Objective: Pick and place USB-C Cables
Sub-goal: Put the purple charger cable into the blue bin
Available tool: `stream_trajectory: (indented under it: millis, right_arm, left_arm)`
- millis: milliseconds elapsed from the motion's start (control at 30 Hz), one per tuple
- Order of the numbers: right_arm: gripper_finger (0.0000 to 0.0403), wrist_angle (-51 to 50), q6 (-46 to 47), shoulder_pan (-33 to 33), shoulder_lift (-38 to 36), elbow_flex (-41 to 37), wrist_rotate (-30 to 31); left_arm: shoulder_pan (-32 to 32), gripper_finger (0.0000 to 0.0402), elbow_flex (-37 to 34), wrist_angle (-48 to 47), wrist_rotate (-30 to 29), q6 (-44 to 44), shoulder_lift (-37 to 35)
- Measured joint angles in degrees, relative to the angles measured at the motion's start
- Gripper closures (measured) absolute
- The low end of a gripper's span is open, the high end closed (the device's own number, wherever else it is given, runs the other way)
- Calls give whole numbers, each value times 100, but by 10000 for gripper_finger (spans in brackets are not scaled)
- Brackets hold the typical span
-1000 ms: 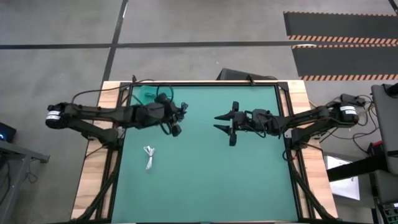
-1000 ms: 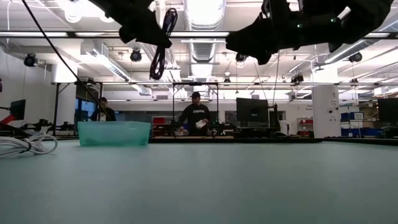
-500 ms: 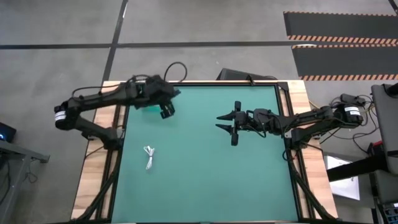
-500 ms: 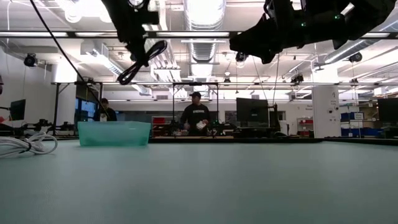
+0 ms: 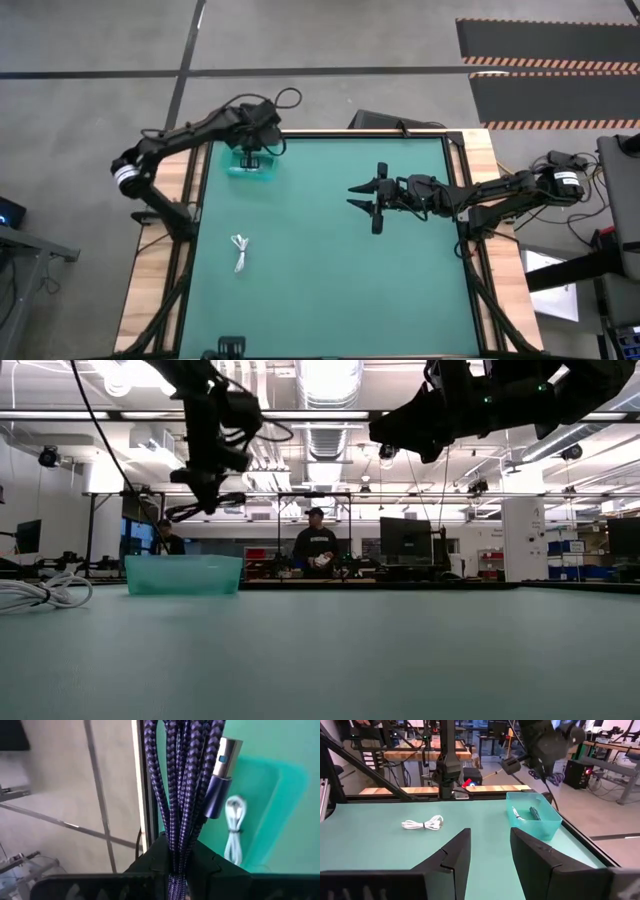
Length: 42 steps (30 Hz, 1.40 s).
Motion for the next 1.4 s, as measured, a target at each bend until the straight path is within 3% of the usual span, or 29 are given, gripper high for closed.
stream_trajectory:
  millis: [267,433,1400]
  right_arm:
    - [280,-7,13,-2,0,0,148]
    - [280,-7,15,-2,0,0,149]
    - [284,-90,-4,-1,4,0,141]
  left_arm:
    - [565,382,7,-40,52,314,369]
    - [755,381,-15,-82,518,628,534]
    - [1017,379,-37,-116,1005,1180,1455]
